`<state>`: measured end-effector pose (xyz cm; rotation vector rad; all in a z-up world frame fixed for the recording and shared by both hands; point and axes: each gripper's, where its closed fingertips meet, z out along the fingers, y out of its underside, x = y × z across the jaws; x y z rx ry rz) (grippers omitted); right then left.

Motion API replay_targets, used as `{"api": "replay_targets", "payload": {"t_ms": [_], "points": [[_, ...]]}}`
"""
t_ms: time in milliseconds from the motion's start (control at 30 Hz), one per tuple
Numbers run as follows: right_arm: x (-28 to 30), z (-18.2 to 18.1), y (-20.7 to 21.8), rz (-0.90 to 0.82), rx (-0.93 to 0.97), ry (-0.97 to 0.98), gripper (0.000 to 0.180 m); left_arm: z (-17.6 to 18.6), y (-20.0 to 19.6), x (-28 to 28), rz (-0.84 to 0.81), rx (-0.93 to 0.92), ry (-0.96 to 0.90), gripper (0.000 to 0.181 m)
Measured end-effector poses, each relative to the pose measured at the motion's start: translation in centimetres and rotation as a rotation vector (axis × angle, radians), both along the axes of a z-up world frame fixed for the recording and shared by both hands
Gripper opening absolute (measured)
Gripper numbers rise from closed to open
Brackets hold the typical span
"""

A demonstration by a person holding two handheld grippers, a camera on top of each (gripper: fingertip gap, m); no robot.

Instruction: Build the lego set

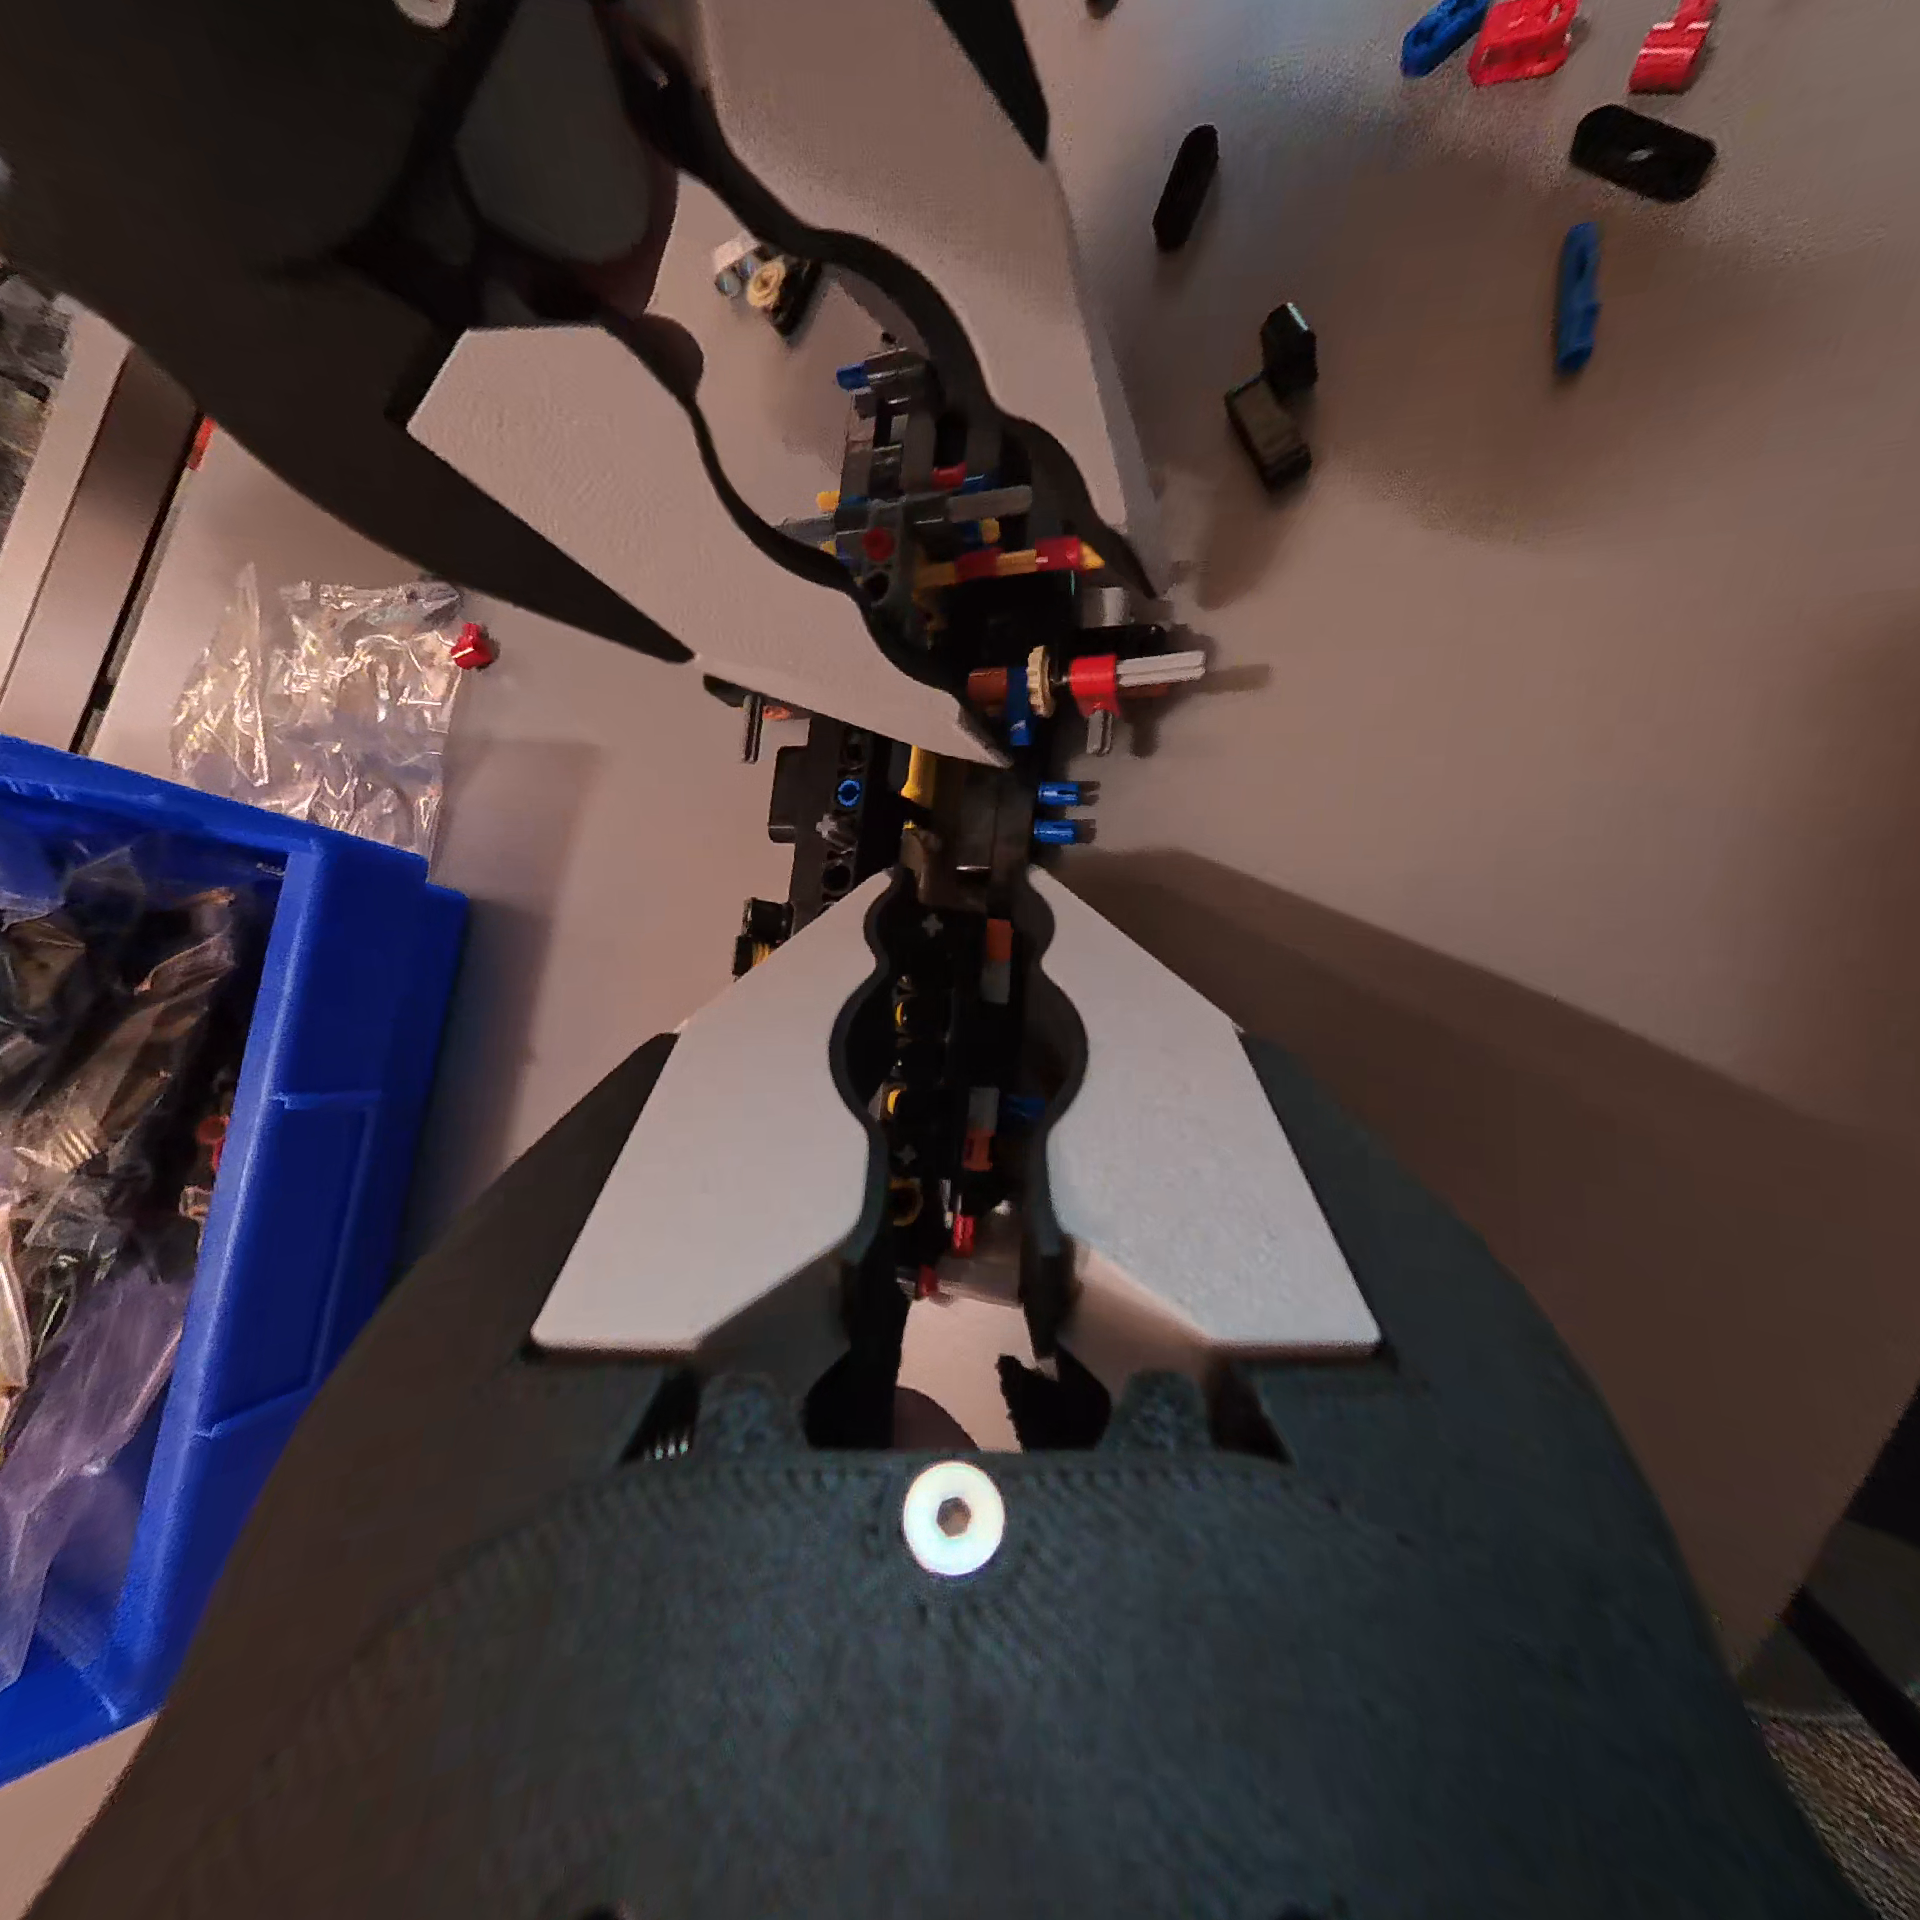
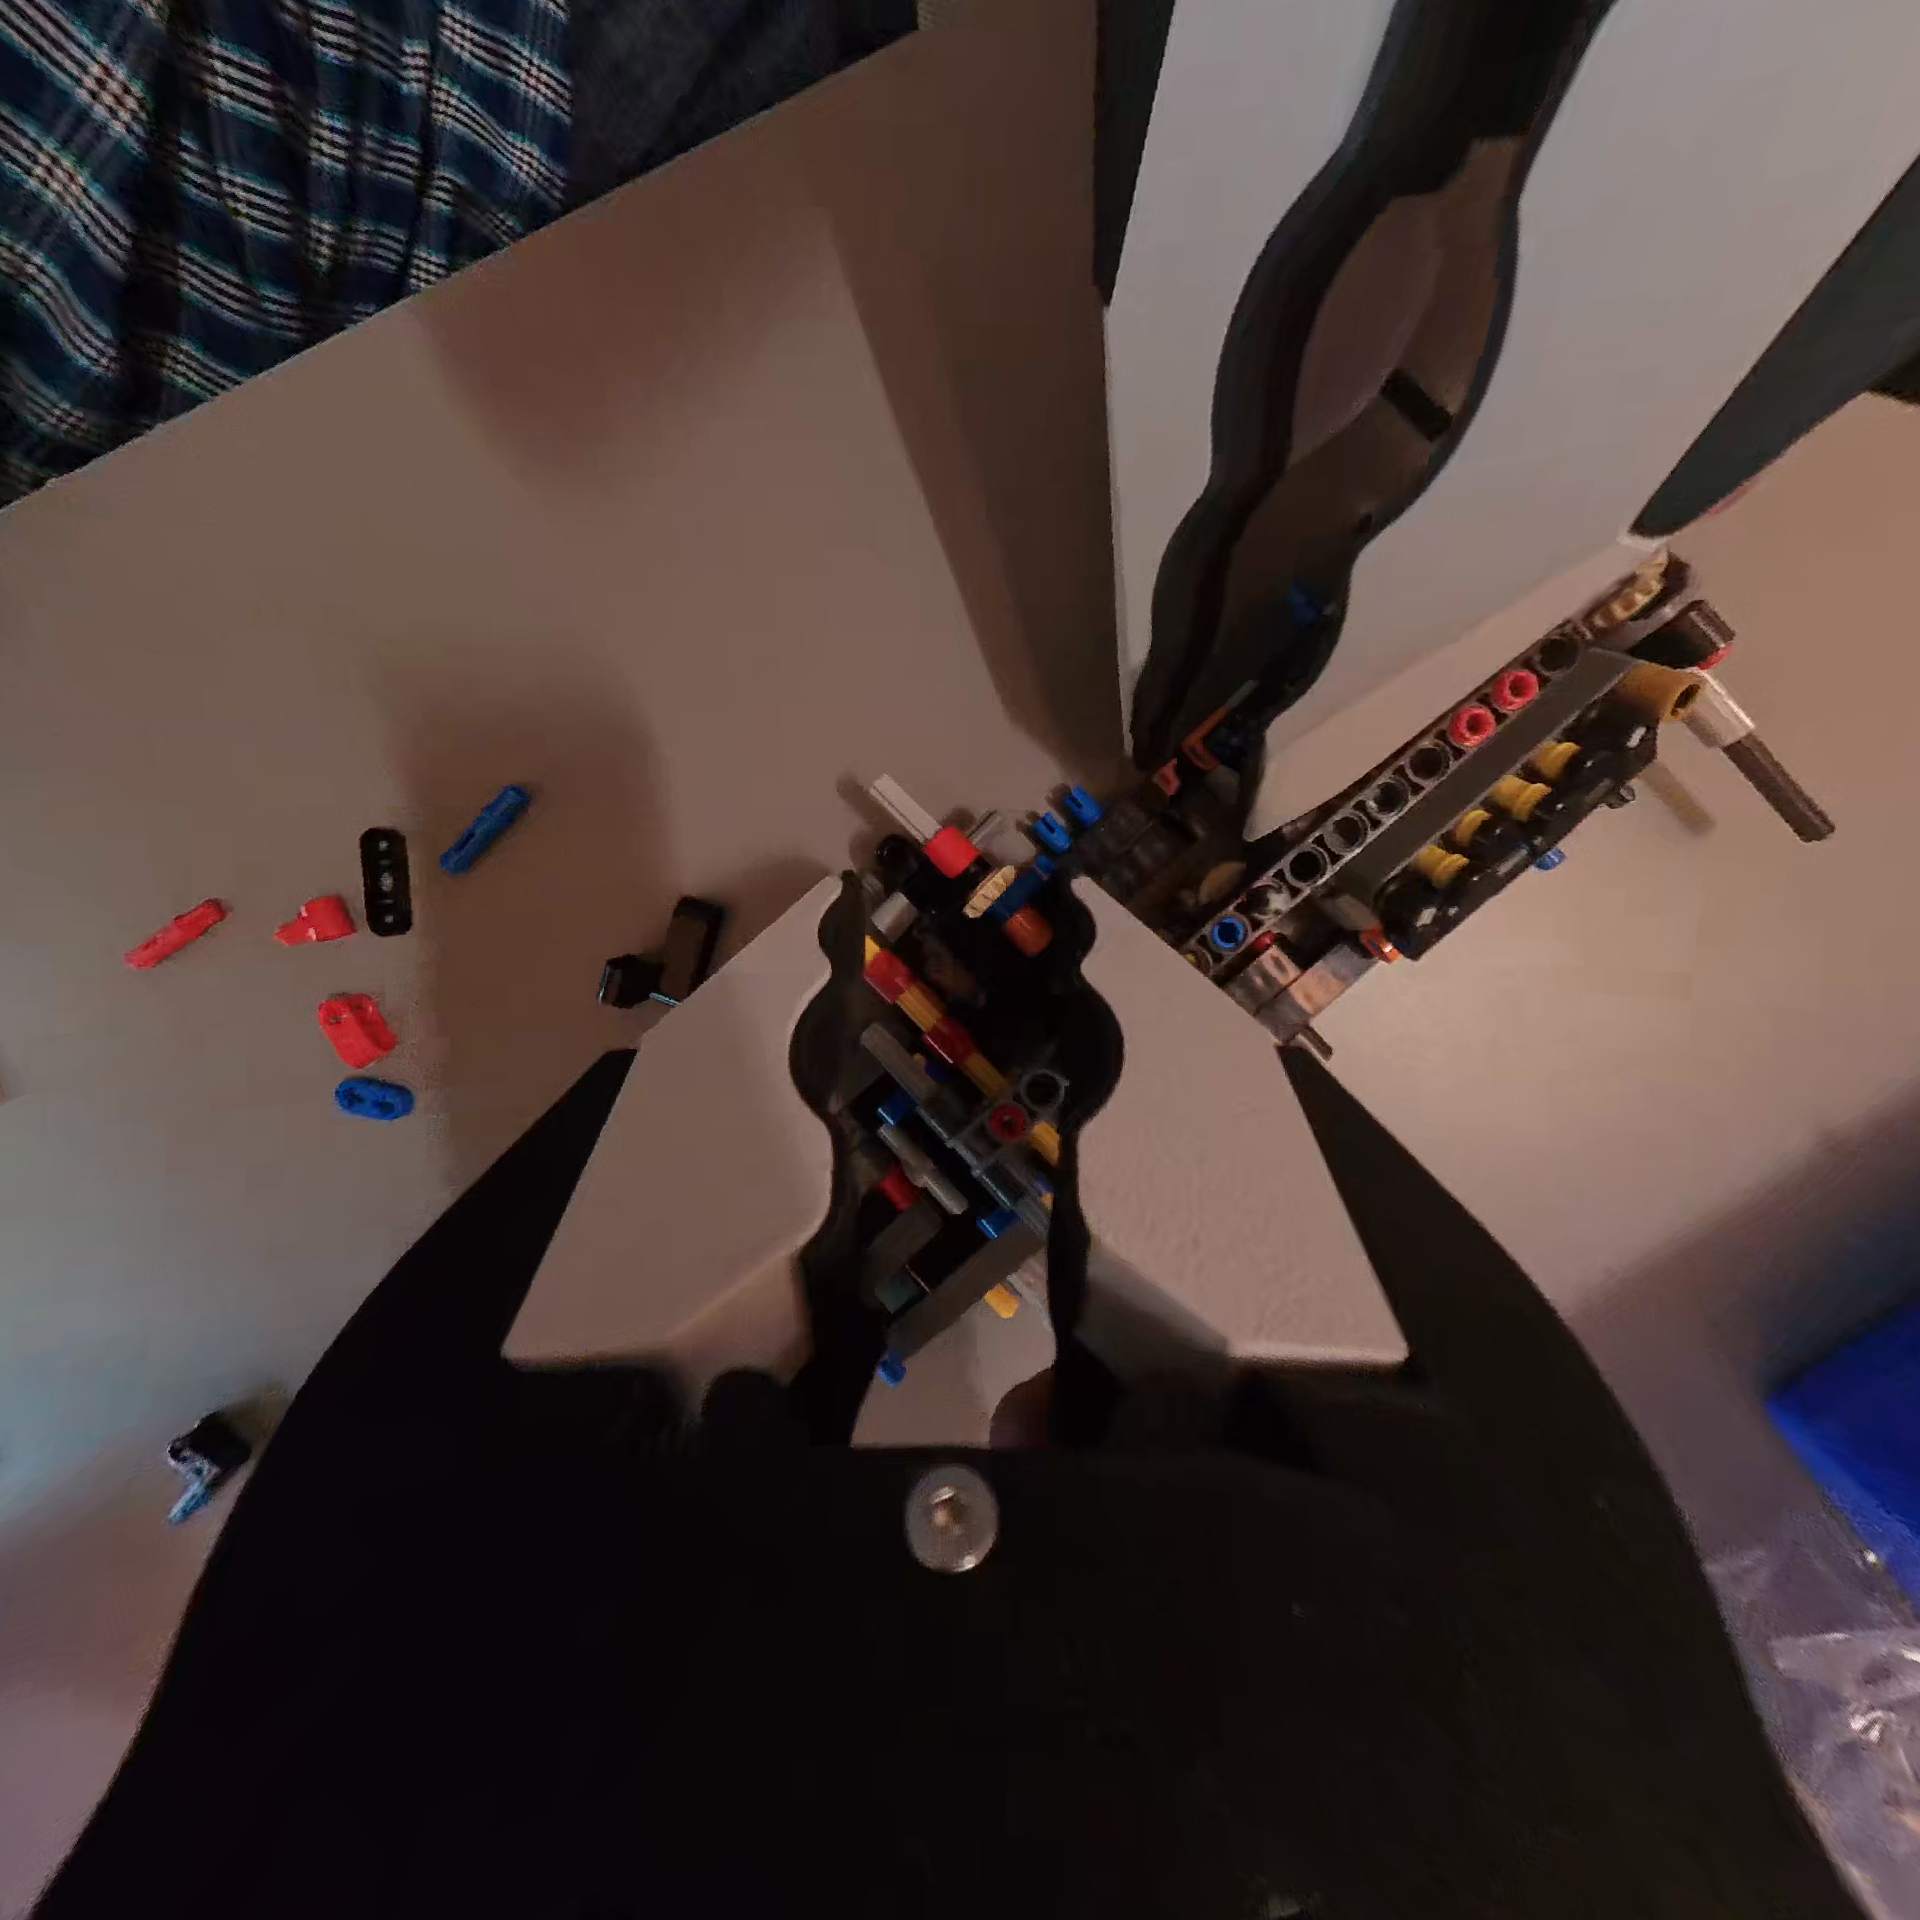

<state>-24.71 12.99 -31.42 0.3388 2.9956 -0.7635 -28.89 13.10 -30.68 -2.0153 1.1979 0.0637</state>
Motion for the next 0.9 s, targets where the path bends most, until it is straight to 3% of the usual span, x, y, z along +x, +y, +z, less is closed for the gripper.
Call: {"api": "replay_targets", "payload": {"t_ms": [333,700,900], "points": [[-0.5,0.6,0.0,-0.002,-0.122,-0.049,0.019,0.1,0.3,-0.2,-0.018,0.024,-0.022,0.012],[-0.6,0.7,0.1,-0.032,-0.189,-0.009,0.018,0.3,0.2,-0.2,0.003,0.041,-0.007,0.013],[-0.8,0.8,0.0,-0.061,-0.213,0.005,0.019,2.3,-0.3,0.4,0.077,0.073,-0.067,0.020]]}}
